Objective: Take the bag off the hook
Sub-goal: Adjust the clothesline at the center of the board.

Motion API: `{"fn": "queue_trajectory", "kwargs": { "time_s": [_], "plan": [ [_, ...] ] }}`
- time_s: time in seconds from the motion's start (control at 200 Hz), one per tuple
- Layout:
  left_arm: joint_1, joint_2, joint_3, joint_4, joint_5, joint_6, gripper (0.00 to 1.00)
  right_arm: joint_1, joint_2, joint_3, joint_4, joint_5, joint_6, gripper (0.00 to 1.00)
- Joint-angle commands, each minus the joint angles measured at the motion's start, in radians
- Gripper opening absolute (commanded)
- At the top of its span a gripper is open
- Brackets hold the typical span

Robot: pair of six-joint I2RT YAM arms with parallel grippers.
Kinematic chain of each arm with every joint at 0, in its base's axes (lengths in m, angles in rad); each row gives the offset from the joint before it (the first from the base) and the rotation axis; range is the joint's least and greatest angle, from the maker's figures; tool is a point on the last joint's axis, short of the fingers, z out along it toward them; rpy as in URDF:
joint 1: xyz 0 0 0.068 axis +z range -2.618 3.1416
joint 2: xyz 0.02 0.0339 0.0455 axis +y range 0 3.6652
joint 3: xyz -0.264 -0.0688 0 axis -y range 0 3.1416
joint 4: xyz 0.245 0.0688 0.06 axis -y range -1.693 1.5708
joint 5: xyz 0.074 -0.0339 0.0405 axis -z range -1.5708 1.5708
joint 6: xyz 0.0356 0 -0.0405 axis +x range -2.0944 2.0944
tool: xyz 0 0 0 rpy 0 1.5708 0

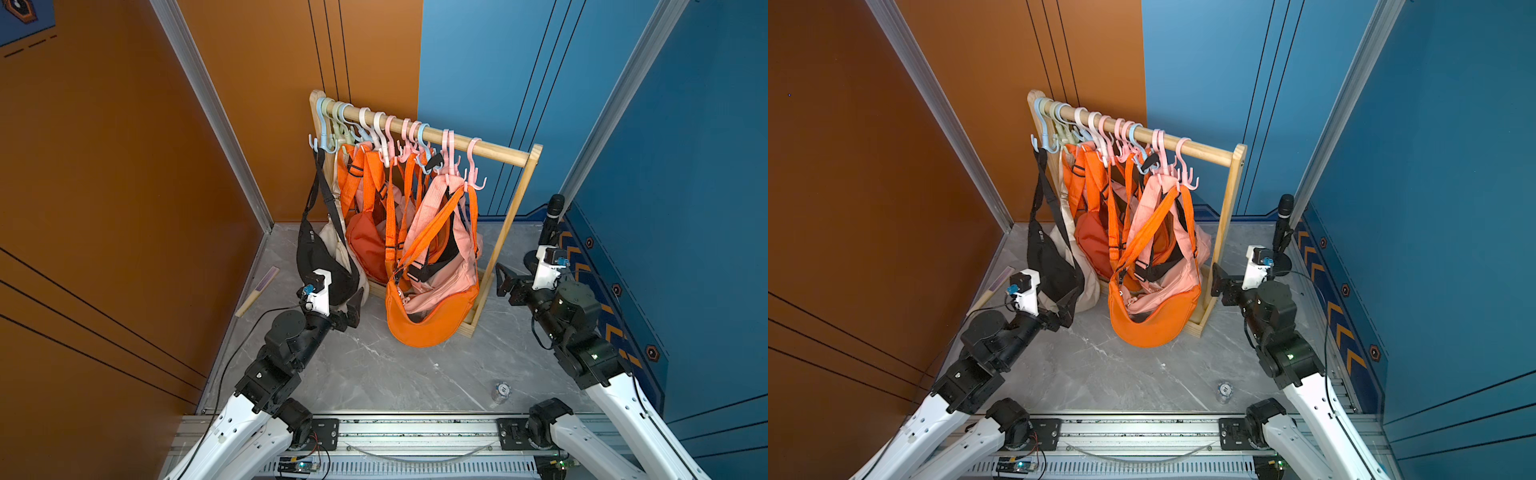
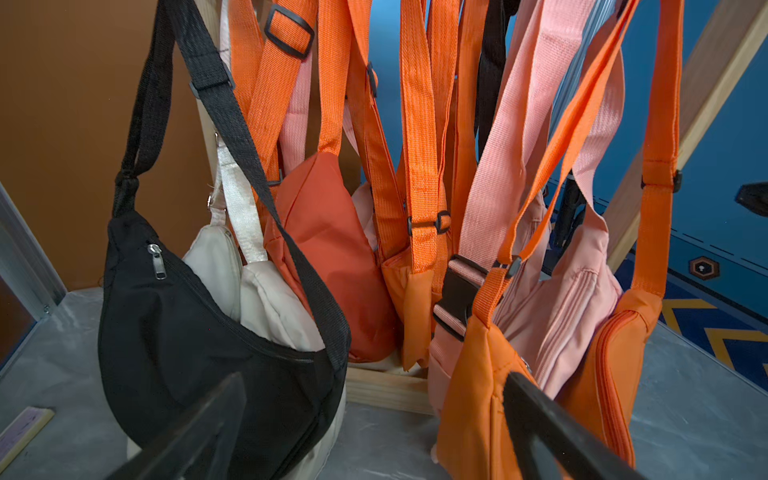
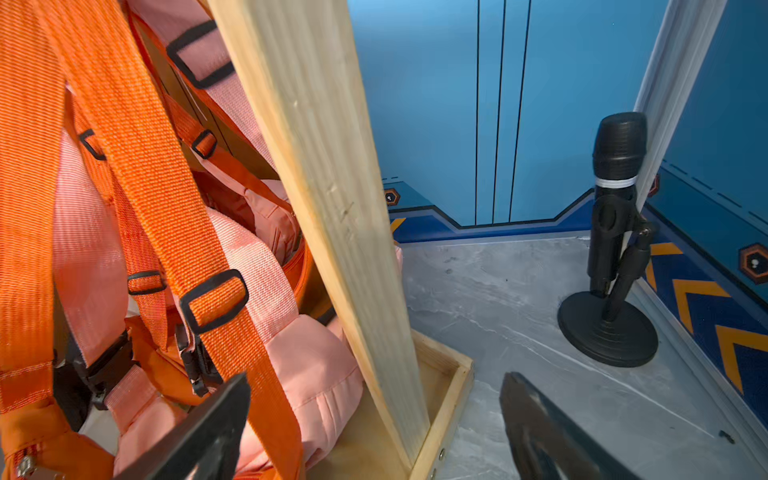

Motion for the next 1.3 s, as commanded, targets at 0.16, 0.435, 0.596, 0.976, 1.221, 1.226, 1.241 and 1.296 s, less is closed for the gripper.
{"fn": "queue_trajectory", "kwargs": {
  "time_s": [0.16,0.435,0.596,0.976,1.221,1.226,1.241,1.296],
  "plan": [
    [-0.08,0.014,0.035,-0.044,-0.14,-0.018,0.98,0.053,0.178,0.108,0.055,0.28,0.071,0.86],
    [-0.121,0.019,0.046,-0.032,-0.183,-0.019,0.98,0.11,0.333,0.156,0.162,0.451,0.041,0.69],
    [-0.136,0.017,0.041,-0.016,-0.197,-0.012,0.98,0.137,0.414,0.182,0.229,0.514,-0.023,0.59],
    [-0.146,0.013,0.046,-0.001,-0.216,0.006,0.98,0.128,0.532,0.249,0.283,0.499,-0.066,0.26],
    [-0.146,0.028,0.052,0.016,-0.222,0.013,0.98,0.072,0.598,0.296,0.3,0.362,-0.07,0.09],
    [-0.146,0.028,0.052,0.016,-0.222,0.013,0.98,0.07,0.599,0.297,0.3,0.358,-0.069,0.09],
    [-0.146,0.03,0.054,0.018,-0.224,0.014,0.98,0.064,0.603,0.299,0.303,0.346,-0.069,0.08],
    [-0.146,0.04,0.055,0.026,-0.228,0.018,0.98,0.04,0.617,0.305,0.315,0.295,-0.069,0.06]
  ]
}}
